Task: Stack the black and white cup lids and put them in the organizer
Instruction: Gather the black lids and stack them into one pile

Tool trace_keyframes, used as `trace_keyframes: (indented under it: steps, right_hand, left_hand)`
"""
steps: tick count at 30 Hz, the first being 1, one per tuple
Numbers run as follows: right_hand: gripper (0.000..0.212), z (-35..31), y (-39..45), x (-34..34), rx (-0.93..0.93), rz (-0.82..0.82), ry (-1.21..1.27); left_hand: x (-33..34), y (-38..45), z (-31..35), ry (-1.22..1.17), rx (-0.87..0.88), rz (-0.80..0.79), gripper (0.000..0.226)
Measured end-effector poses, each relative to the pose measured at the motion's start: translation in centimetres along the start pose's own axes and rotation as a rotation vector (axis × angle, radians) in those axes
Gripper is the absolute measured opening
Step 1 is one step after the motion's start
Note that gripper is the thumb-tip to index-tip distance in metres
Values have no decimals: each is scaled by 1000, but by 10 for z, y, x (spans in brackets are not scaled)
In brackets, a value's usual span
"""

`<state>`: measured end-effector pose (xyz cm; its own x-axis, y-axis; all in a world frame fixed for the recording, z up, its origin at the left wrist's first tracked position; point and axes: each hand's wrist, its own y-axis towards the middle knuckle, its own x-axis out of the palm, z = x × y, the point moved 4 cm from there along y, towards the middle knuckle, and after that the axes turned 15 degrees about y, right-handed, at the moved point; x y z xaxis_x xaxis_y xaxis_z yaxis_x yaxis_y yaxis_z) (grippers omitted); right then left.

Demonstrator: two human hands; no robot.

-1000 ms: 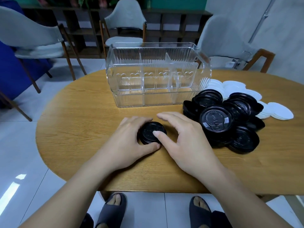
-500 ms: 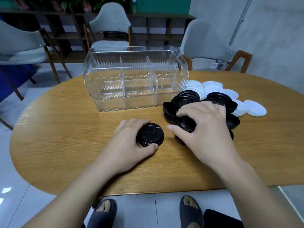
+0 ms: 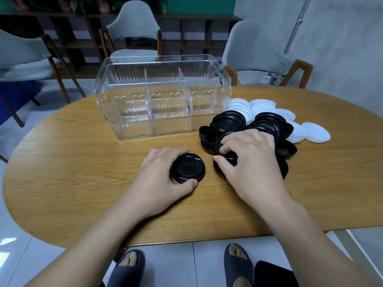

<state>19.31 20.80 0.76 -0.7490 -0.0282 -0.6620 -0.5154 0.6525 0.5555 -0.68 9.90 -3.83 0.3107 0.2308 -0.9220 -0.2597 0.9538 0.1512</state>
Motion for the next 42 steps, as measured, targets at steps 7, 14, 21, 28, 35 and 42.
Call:
trace_keyframes:
  steps: [7,14,21,28,35,42]
  right_hand:
    - [10,-16,1,-9,-107,125,89]
    - [16,-26,2,-2,-89,118,241]
    - [19,-20,4,7,24,75,214]
    - [28,-14,4,9,144,53,231]
    - [28,-13,3,10,260,-19,327]
    - [18,-20,2,21,206,-147,349]
  left_hand:
    - [-7,-4,-7,31,39,-29,88]
    - [-14,-11,-19,4,46,-33,82]
    - [-21,-16,-28,41,43,-45,81]
    - [-28,-20,-35,64,33,-67,80]
    - [-32,-25,-41,81,25,-67,89]
    - [-33,-23,-36,6,-34,20,101]
